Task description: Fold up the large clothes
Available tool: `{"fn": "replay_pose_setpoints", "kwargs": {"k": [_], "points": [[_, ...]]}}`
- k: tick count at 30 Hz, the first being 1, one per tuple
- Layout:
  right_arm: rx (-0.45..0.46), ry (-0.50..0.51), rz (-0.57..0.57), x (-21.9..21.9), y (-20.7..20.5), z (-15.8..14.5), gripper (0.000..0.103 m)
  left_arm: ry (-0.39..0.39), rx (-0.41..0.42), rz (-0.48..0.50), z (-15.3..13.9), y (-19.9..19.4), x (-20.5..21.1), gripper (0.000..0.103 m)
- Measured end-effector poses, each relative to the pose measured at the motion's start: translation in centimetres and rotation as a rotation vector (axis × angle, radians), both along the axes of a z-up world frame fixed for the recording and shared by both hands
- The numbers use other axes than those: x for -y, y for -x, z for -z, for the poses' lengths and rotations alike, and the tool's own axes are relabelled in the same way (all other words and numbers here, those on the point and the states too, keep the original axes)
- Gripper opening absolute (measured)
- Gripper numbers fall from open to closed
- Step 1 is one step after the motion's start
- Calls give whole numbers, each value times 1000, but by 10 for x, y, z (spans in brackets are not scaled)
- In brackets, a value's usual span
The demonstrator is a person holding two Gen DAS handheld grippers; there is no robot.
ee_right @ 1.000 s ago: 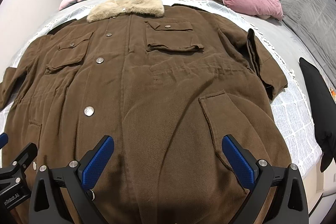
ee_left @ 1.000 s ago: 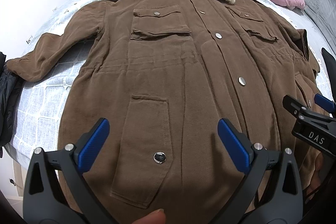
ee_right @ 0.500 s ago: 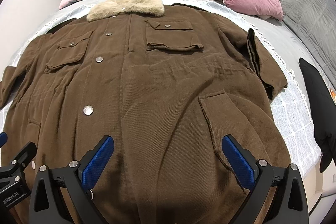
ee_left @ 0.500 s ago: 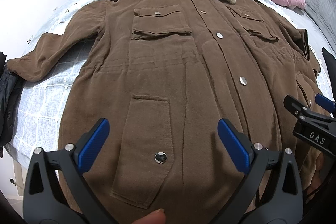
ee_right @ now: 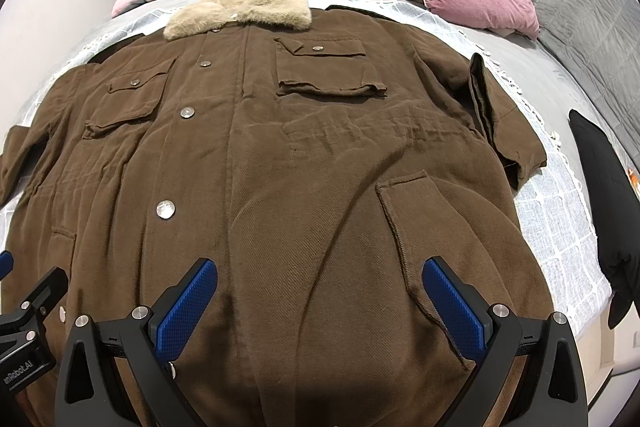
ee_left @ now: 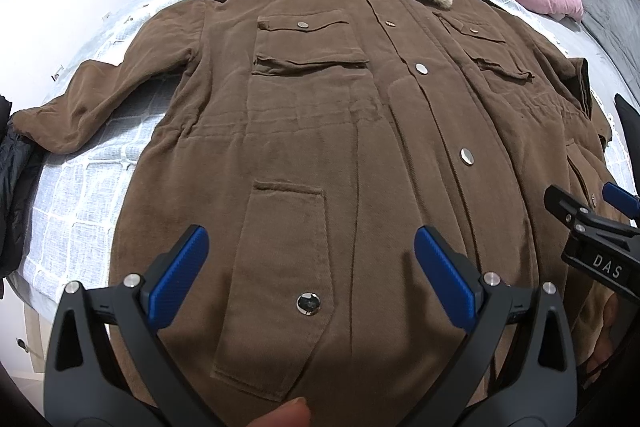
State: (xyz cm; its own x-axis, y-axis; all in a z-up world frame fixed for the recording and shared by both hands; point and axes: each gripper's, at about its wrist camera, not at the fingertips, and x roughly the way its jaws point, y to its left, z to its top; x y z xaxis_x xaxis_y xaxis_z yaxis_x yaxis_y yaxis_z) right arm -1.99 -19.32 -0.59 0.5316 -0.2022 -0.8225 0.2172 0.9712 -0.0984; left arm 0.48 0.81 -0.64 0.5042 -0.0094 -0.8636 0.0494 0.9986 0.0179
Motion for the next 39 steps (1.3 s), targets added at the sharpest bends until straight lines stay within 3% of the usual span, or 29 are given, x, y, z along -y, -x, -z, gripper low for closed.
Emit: {"fn": "replay_pose_setpoints", "kwargs": {"k": [4,7,15,22,29,34,39], "points": [[18,19,1,3,1,3,103,-28,-13,6,1,0,0,102],[87,87,7,3,2,-1,103,-33,-7,5,0,1,0,102],[41,27,14,3,1,-1,103,-68,-21,1,-1,3,2,102],[9,44,18,2,-1,-1,103,-86,-4,2,-3,5,4,102],[57,38,21,2,-1,-5,103,-66,11,15,-5,2,2,102],[34,18,-20,6,-13,-14,103,-54,-44,75,-7,-22,-4,102],[-33,32,-97,19,-45,-36,103,-104,9,101,-31,-67,-25,102]]}}
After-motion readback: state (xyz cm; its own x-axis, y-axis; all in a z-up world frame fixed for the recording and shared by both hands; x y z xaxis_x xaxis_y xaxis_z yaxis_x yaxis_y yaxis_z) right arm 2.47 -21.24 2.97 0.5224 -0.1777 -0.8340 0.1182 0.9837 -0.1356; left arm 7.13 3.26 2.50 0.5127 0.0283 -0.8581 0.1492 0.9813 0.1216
